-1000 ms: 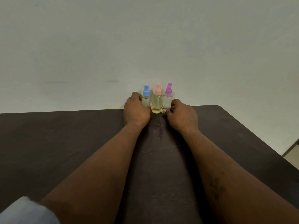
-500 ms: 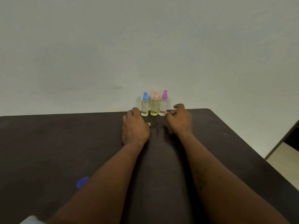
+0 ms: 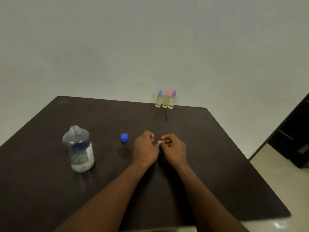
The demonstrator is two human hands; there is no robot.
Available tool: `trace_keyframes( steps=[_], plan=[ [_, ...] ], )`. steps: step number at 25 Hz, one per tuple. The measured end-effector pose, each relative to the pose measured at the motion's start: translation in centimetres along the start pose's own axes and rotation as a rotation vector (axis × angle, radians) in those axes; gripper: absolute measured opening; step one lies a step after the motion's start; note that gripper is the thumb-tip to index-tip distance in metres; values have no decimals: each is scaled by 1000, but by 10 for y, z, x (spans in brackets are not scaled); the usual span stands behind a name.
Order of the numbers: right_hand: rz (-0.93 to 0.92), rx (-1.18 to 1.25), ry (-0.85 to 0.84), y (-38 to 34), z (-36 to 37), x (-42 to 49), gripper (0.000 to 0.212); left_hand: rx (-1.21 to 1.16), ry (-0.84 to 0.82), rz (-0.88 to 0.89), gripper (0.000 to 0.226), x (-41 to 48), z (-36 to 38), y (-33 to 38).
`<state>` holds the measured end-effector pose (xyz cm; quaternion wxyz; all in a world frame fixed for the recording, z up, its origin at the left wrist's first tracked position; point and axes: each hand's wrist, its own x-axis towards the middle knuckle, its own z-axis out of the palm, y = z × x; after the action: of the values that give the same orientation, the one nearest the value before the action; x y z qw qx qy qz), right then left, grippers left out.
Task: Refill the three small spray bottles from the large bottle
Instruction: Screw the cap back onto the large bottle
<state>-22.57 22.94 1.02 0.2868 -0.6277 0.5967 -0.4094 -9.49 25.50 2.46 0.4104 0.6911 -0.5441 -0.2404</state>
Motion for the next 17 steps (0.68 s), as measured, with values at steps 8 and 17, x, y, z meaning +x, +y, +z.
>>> trace_keyframes(
  steps=[8, 17],
  plan=[
    [-34, 27, -54, -39, 31, -102, 11, 139, 2, 95, 15, -94, -81, -26],
    [-110, -128, -85, -82, 67, -105, 13, 258, 141, -68, 21, -135, -188, -111]
  ],
)
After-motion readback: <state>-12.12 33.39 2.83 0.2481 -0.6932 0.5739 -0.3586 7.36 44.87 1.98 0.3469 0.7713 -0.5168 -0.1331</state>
